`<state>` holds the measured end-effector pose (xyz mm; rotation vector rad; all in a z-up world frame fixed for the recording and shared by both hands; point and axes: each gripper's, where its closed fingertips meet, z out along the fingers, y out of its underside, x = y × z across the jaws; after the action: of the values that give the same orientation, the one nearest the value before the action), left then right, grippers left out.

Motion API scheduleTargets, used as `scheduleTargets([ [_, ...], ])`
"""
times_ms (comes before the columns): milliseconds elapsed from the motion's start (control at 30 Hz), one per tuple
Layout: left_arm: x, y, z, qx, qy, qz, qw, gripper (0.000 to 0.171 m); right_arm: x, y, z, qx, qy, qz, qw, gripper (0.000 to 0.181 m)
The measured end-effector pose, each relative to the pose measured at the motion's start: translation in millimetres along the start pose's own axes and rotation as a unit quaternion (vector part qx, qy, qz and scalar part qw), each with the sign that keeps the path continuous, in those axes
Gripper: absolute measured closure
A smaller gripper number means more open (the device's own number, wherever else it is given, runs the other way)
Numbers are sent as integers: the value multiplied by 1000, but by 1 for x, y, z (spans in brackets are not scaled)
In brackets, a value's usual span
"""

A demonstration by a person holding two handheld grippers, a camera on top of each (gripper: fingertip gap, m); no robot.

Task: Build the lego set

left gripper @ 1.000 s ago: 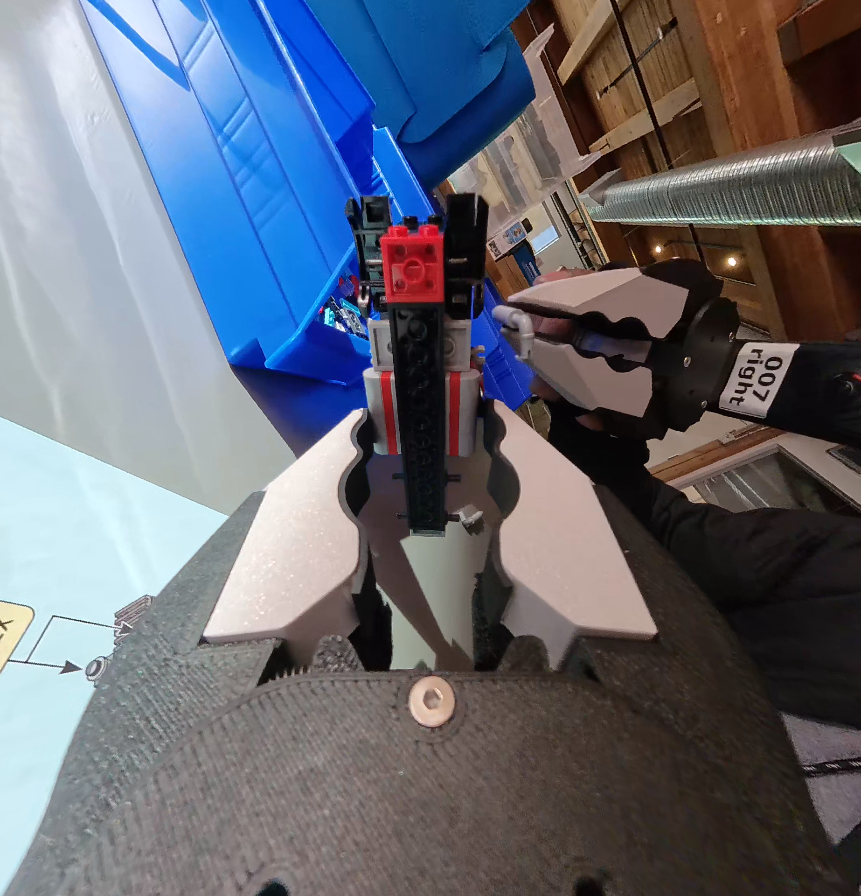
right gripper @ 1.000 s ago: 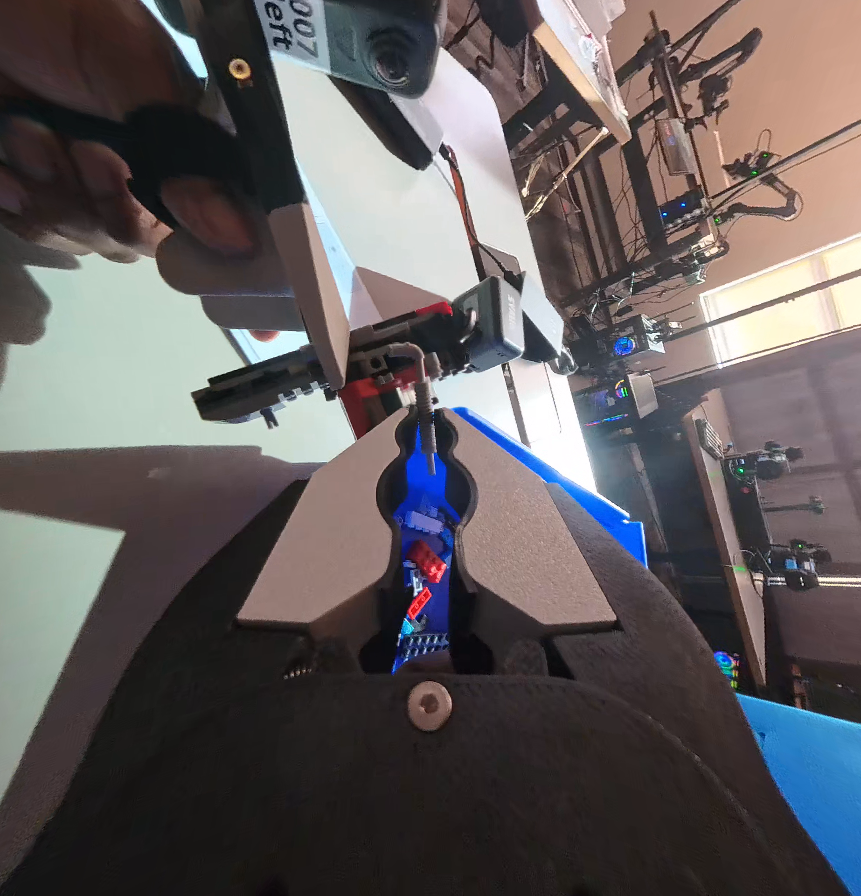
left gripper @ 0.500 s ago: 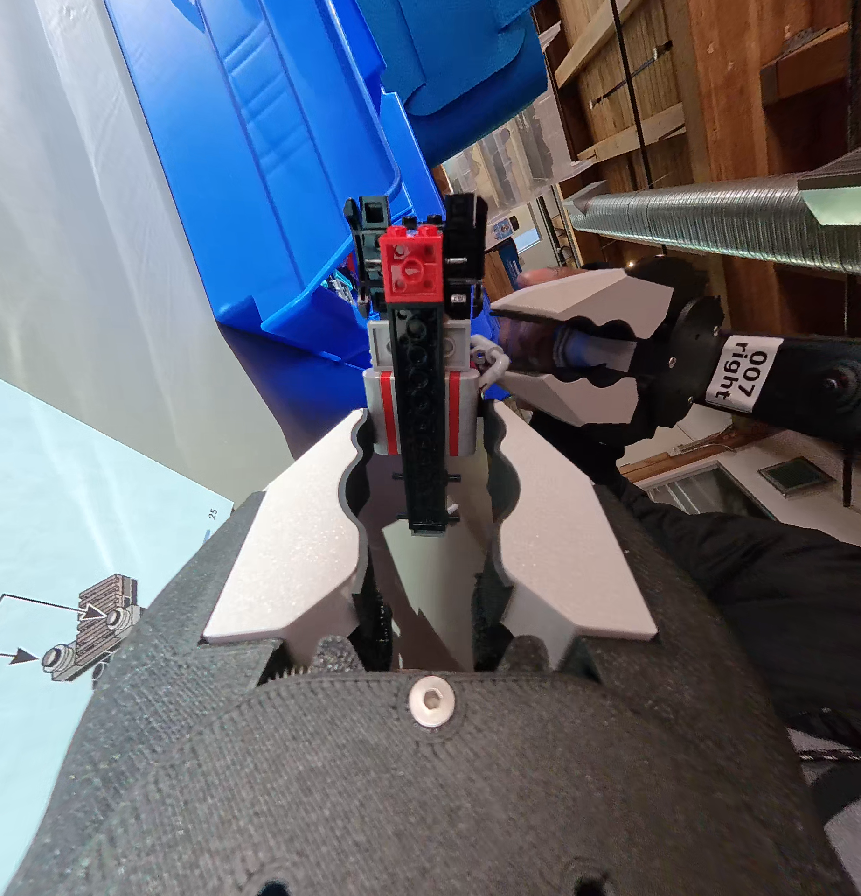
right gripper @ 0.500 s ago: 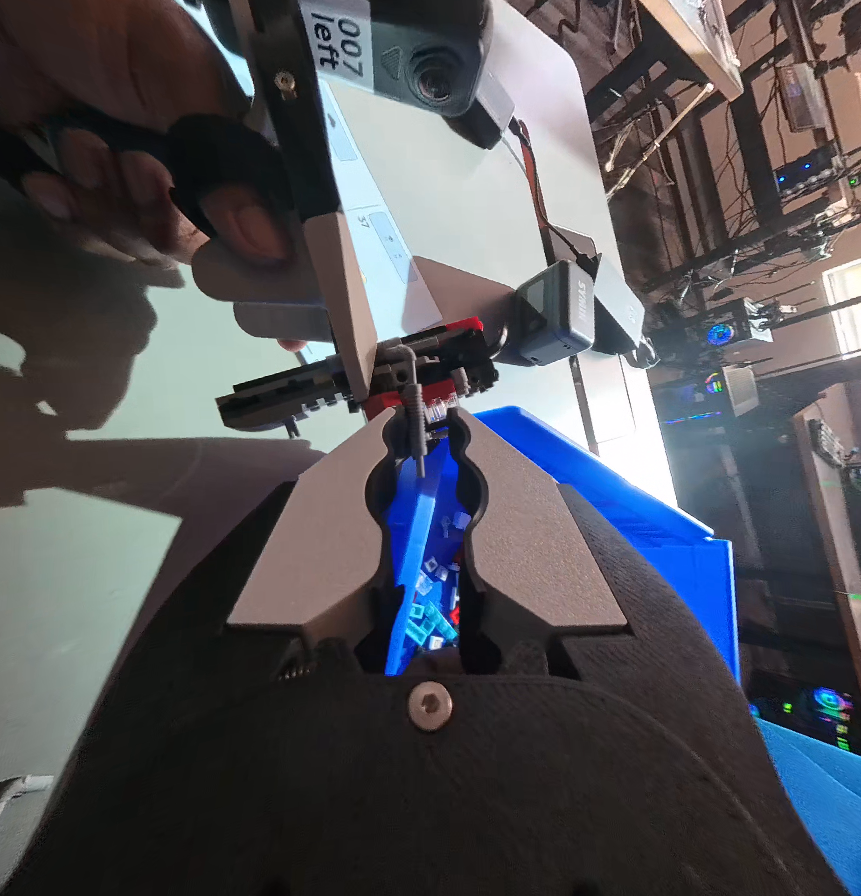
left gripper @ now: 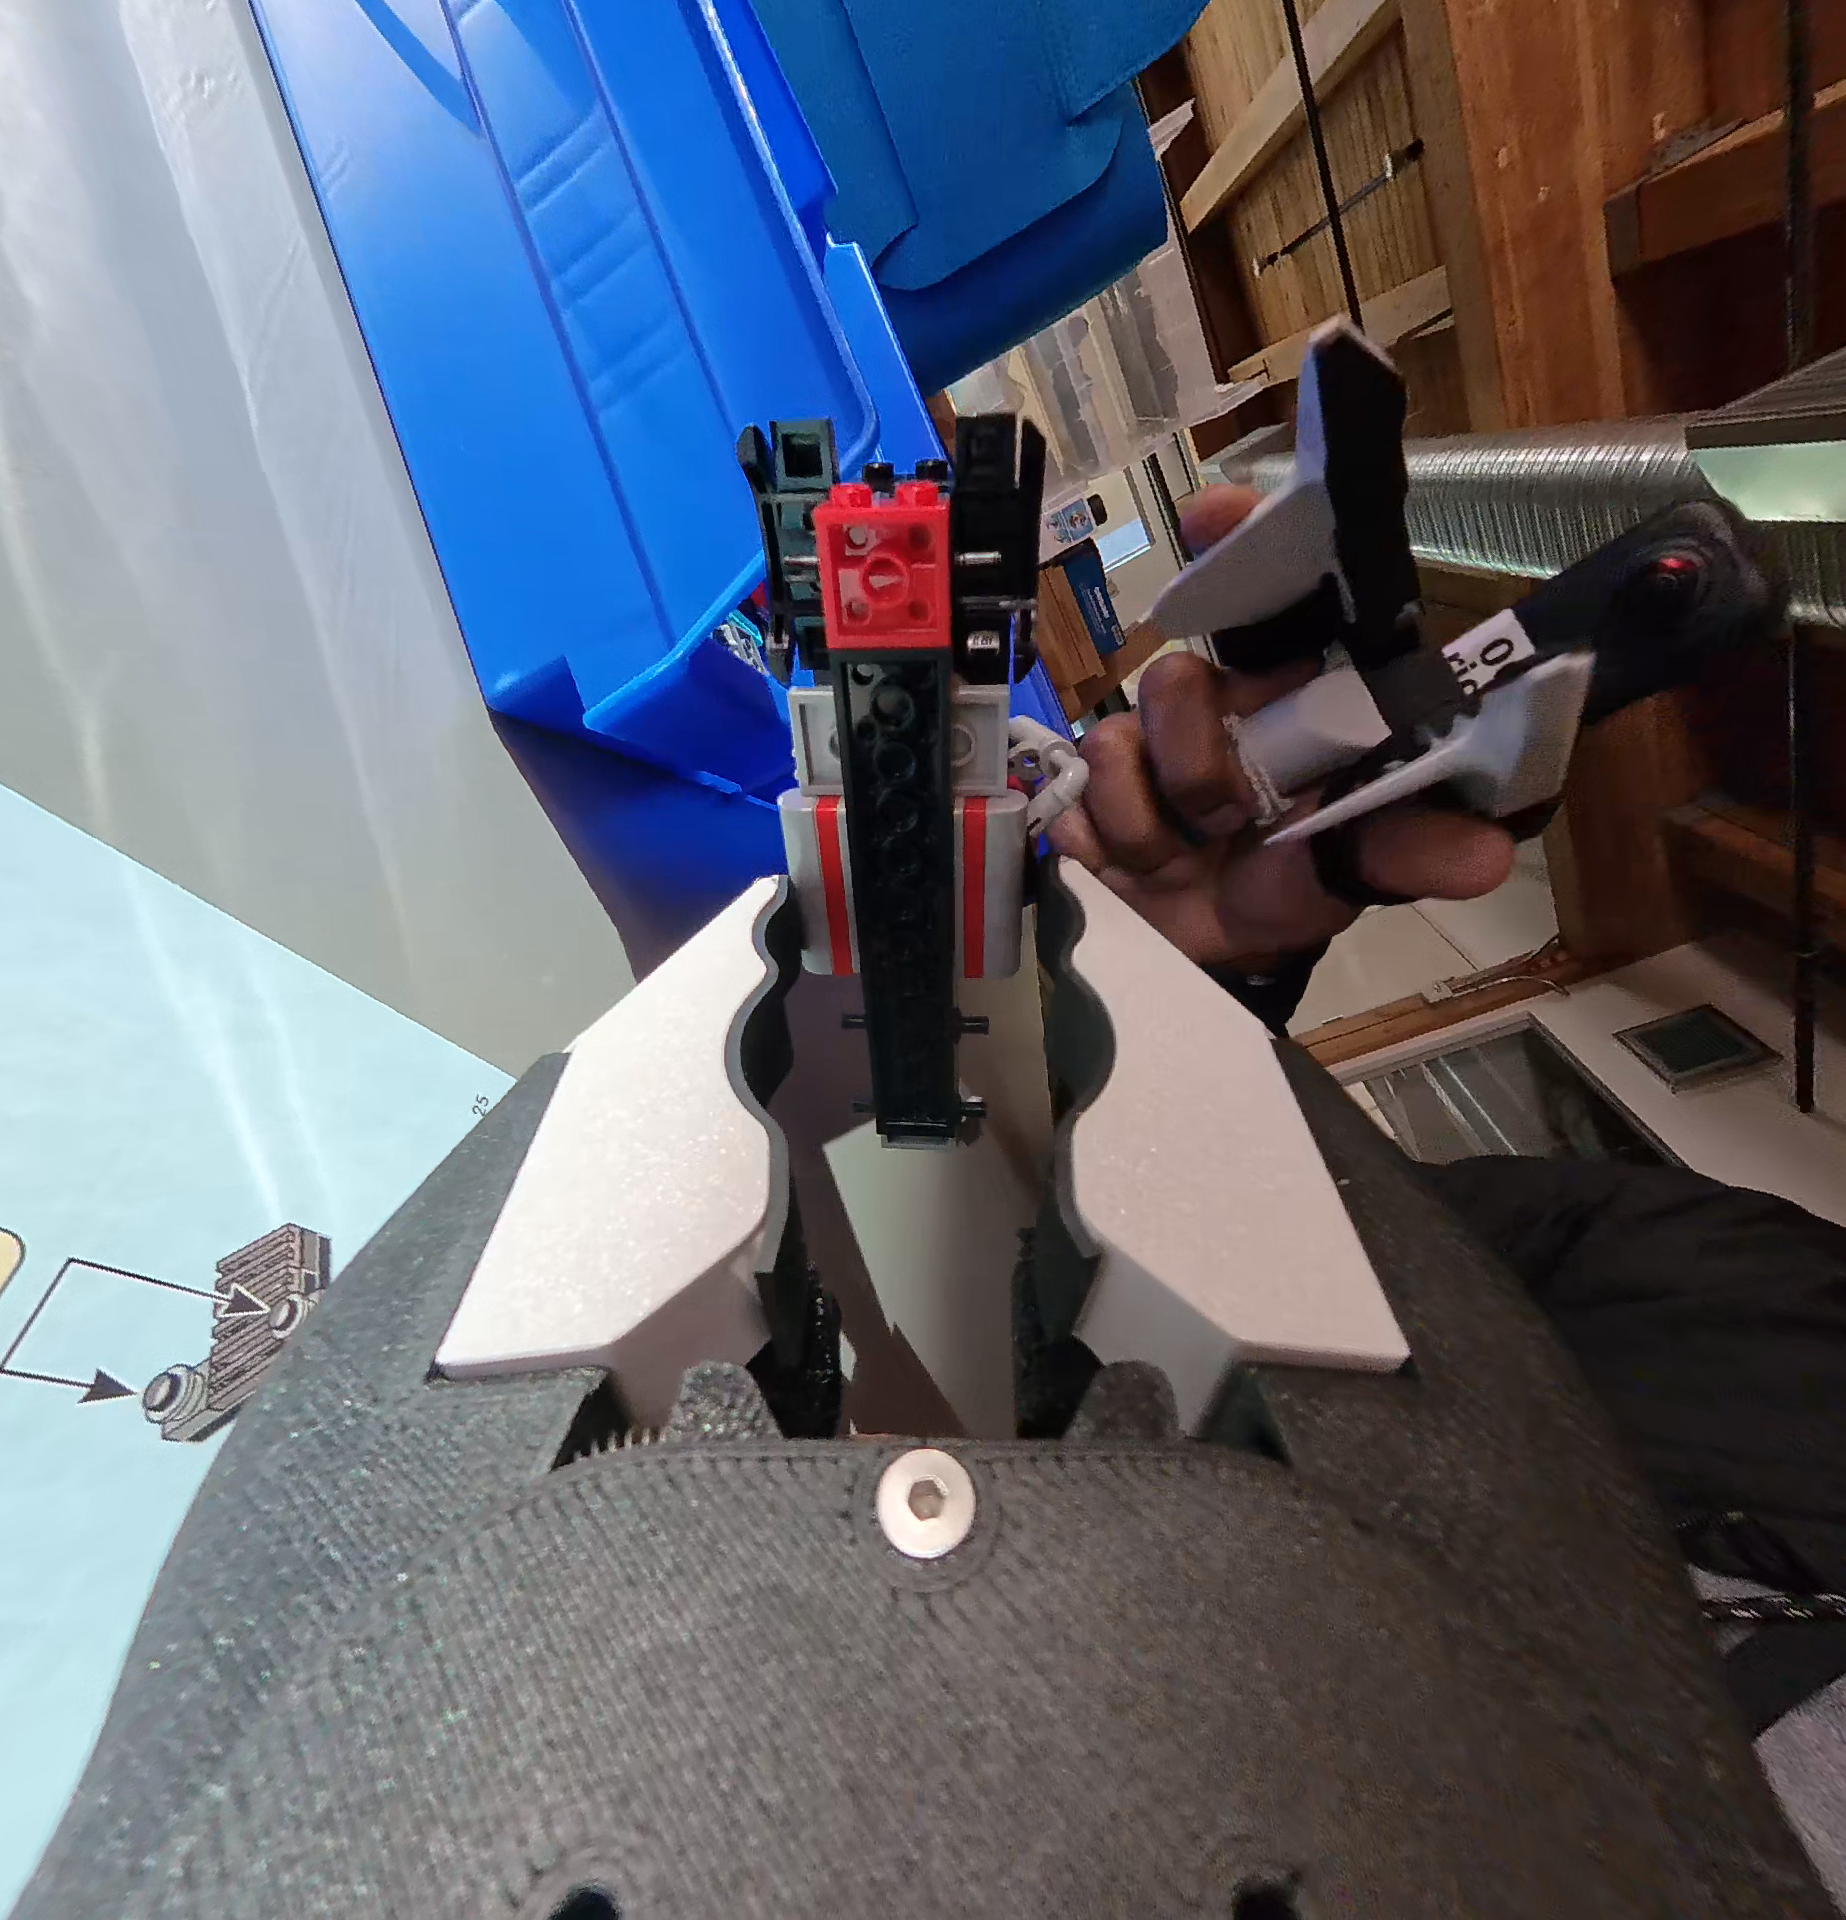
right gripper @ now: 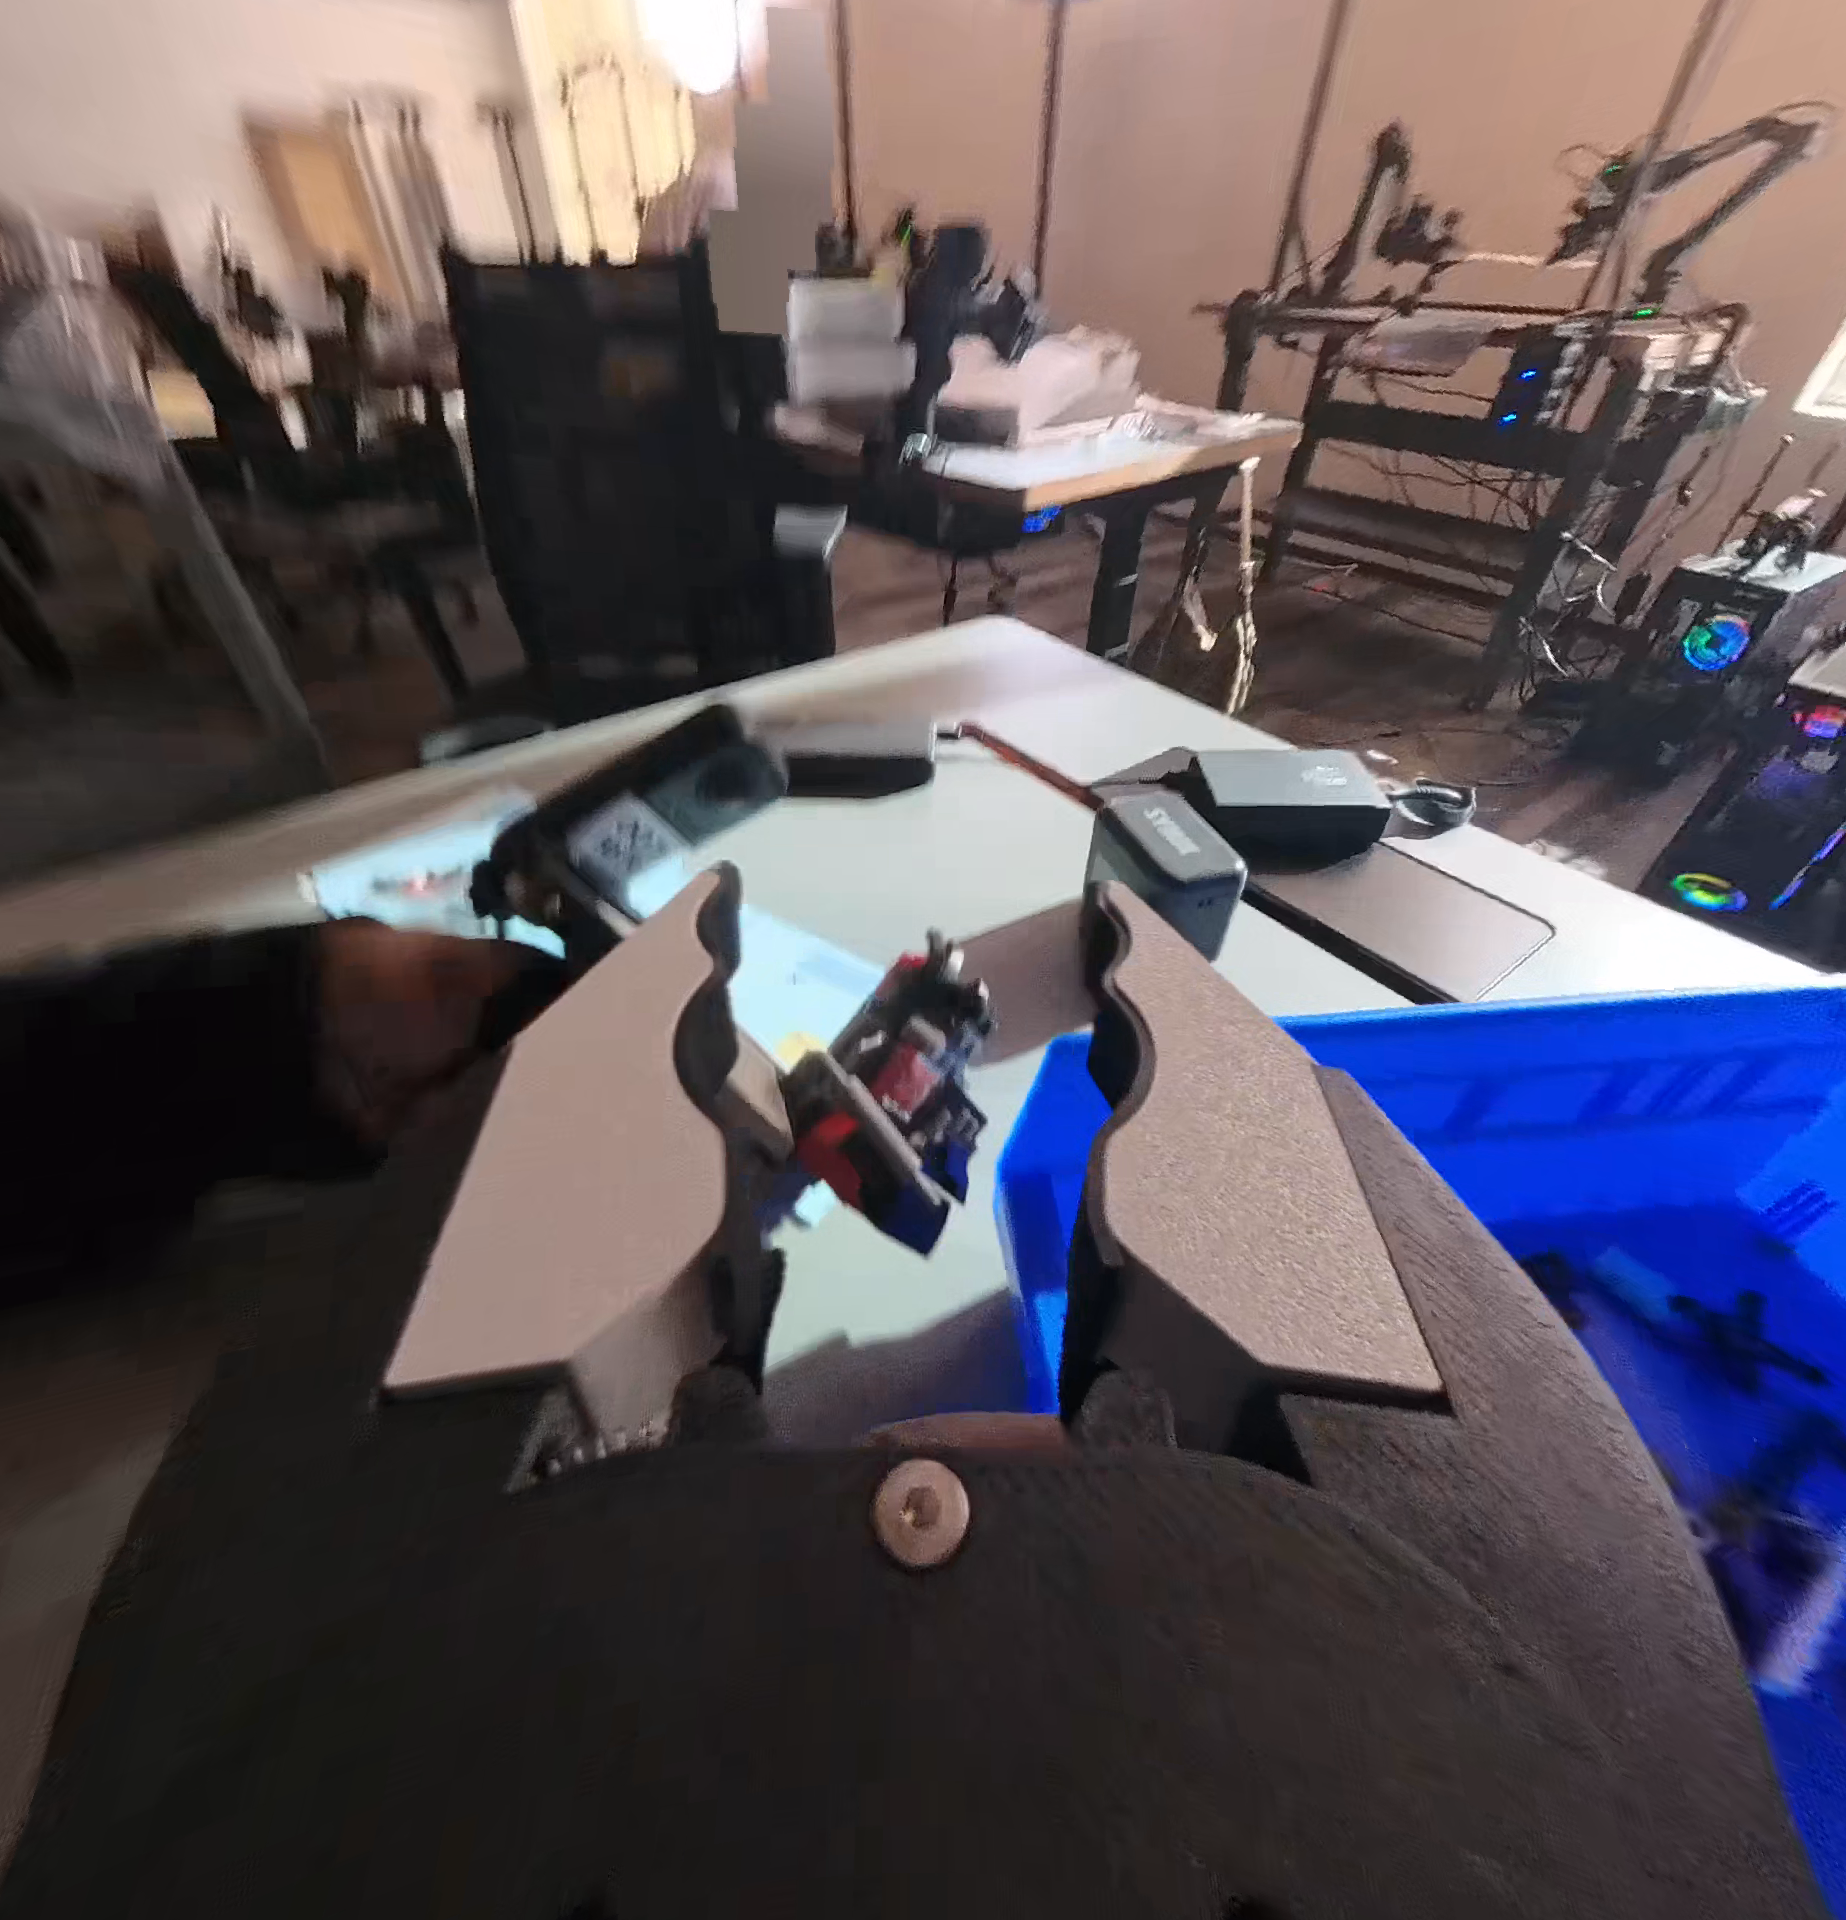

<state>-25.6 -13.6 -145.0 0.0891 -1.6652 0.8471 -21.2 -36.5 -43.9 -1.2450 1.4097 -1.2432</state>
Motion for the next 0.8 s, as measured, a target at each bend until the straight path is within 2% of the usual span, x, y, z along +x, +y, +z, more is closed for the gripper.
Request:
scheduleTargets([
  [100, -1, -1, -1, 4, 0, -2, 1000, 125, 16, -22, 1, 83, 20, 89, 992, 109],
  [167, 0, -1, -1, 4, 1, -3, 1000, 125, 26, -38, -1, 147, 22, 144, 978, 114],
  [233, 1, -1, -1, 4, 2, -2, 1000, 125, 32, -46, -1, 189, 16, 161, 969, 125],
  [300, 2, -2, -1, 5, 3, -2, 1000, 125, 31, -46, 1, 199, 2, 143, 969, 134],
  [367, 5, -3, -2, 8, 8, -3, 1000, 125, 31, -39, 3, 193, -1, 126, 973, 146],
  [467, 10, -2, -1, 7, 15, -1, 1000, 125, 35, -24, 2, 165, 5, 112, 980, 177],
  [667, 8, 7, 6, -9, 11, -2, 1000, 124, 12, 9, -4, 53, -14, -13, 998, 180],
  [800, 2, 11, 7, -20, 3, -8, 1000, 124, 1, 23, -13, 33, -49, -23, 998, 177],
])
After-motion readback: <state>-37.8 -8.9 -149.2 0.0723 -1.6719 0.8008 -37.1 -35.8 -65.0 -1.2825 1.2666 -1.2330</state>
